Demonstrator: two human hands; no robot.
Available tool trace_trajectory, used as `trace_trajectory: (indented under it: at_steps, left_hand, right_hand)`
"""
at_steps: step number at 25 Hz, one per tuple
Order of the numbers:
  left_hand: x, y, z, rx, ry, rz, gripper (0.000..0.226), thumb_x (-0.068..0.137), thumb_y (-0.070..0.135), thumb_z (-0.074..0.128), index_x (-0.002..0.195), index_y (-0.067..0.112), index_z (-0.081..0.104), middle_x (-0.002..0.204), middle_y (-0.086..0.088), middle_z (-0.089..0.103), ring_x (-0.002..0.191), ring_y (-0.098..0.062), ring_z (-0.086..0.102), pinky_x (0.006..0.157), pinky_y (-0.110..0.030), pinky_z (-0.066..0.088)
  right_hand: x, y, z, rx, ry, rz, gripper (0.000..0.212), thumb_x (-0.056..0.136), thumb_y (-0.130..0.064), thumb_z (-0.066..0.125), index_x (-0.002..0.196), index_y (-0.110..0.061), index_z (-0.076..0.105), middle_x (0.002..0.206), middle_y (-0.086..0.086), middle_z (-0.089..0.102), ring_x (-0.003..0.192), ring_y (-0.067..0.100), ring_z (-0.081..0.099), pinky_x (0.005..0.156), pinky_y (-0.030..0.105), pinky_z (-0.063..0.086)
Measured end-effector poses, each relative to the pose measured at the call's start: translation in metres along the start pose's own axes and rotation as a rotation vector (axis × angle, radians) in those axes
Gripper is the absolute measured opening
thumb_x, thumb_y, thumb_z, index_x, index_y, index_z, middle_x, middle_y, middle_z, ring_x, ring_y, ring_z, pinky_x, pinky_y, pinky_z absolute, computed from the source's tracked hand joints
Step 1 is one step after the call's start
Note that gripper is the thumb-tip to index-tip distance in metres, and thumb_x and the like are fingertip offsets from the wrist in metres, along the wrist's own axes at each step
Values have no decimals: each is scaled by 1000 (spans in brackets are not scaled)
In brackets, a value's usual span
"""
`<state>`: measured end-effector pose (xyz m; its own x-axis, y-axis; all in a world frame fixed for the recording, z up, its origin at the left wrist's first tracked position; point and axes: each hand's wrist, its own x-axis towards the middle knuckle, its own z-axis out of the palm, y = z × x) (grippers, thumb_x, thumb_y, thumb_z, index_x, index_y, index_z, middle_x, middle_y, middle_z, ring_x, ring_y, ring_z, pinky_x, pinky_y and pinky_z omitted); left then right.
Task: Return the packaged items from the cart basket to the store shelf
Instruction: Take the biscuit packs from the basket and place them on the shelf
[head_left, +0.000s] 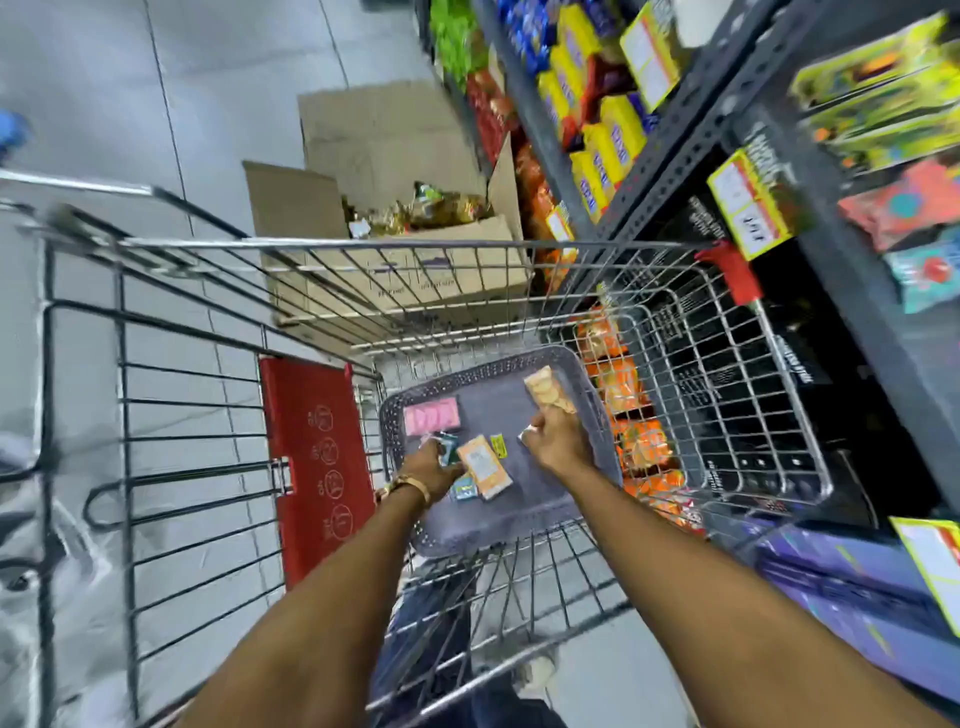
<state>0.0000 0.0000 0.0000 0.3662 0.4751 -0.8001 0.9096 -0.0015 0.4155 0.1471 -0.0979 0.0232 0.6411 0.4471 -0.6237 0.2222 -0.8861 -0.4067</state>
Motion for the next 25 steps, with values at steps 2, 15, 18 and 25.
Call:
trace_trajectory:
  at_steps: [2,15,18,25]
  left_hand:
    - [19,-11,27,-192,76,-133,56,80,28,71,122,-1,48,127,-25,56,117,-37,54,95,-37,43]
    - [69,3,83,-805,317,-253,56,57,34,75,98,6,51,90,-17,68,80,-31,65,68,-38,54]
    - [46,12,58,-1144,58,-155,18,82,29,58,84,13,65,75,-4,69,63,-21,64,48,-23,50]
    - [-70,109,24,-987,-328,306,27,88,34,54,101,14,66,91,-9,70,83,-26,61,71,-35,51]
  right_hand:
    - [22,14,12,-9,86,149,34,79,-29,64,102,-5,63,112,21,63,106,39,59,83,41,50]
    - [85,11,28,-177,351,181,55,82,-29,65,124,1,46,134,22,46,122,37,46,96,44,42]
    - [62,11,9,251,266,244,67,58,-48,73,107,-4,61,113,20,64,101,35,62,84,41,53]
    - [-64,15,-71,1081,332,152,41,67,-14,82,103,-12,61,95,11,72,67,11,70,56,25,55]
